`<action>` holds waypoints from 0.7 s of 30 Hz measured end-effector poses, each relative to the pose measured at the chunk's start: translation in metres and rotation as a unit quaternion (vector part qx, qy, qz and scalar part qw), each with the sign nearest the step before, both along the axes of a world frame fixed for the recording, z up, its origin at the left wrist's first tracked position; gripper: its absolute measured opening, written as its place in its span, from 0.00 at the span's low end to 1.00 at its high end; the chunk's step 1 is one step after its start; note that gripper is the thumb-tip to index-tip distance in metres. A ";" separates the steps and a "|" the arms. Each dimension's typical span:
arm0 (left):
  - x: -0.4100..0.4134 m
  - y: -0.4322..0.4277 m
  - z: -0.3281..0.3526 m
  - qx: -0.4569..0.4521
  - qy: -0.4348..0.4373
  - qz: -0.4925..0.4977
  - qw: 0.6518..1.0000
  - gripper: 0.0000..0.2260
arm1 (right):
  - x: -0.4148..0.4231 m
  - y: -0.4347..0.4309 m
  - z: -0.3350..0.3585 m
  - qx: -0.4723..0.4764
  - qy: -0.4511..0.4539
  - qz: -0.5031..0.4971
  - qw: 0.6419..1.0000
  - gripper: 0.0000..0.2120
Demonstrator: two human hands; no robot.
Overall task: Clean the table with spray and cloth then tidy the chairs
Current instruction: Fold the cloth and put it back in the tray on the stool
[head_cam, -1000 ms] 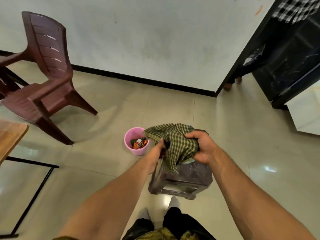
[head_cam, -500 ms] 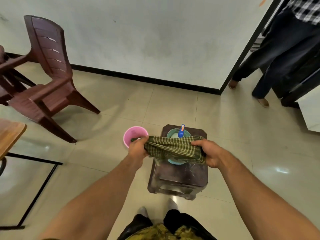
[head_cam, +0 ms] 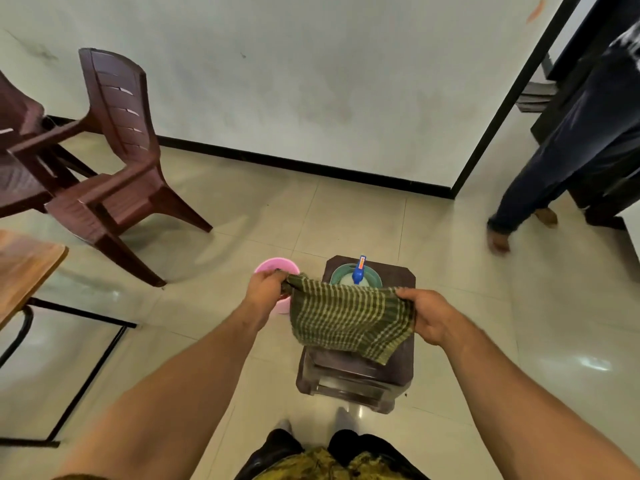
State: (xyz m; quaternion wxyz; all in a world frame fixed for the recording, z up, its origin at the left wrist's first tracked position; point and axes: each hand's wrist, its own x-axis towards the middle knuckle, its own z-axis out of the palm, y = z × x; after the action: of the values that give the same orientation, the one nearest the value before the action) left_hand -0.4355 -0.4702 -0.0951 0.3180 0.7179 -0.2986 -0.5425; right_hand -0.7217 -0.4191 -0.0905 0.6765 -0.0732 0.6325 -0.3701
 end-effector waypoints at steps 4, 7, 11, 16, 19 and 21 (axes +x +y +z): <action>0.004 0.002 -0.005 -0.061 -0.072 -0.013 0.996 0.12 | -0.004 -0.005 -0.012 -0.020 0.123 -0.027 0.992 0.09; 0.002 0.001 -0.002 -0.084 -0.084 -0.008 0.993 0.11 | -0.008 -0.008 -0.022 -0.039 0.207 -0.047 0.976 0.25; 0.001 -0.001 0.001 -0.111 -0.080 0.023 0.990 0.14 | -0.008 -0.006 -0.022 -0.099 0.243 -0.023 0.965 0.30; 0.013 -0.001 -0.003 -0.108 -0.075 0.009 0.991 0.19 | -0.018 0.000 -0.029 -0.076 0.248 -0.026 0.965 0.23; 0.018 0.001 -0.002 -0.115 -0.091 -0.019 0.989 0.10 | -0.023 0.000 -0.029 -0.094 0.270 0.001 0.958 0.15; 0.020 0.002 -0.001 -0.116 -0.098 -0.034 0.988 0.09 | -0.024 0.001 -0.028 -0.114 0.291 0.049 0.949 0.14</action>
State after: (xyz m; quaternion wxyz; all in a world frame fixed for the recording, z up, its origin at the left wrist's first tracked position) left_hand -0.4159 -0.4686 -0.0956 0.3500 0.7153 -0.4134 -0.4415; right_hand -0.7460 -0.4180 -0.1181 0.4680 -0.2852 0.7510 -0.3684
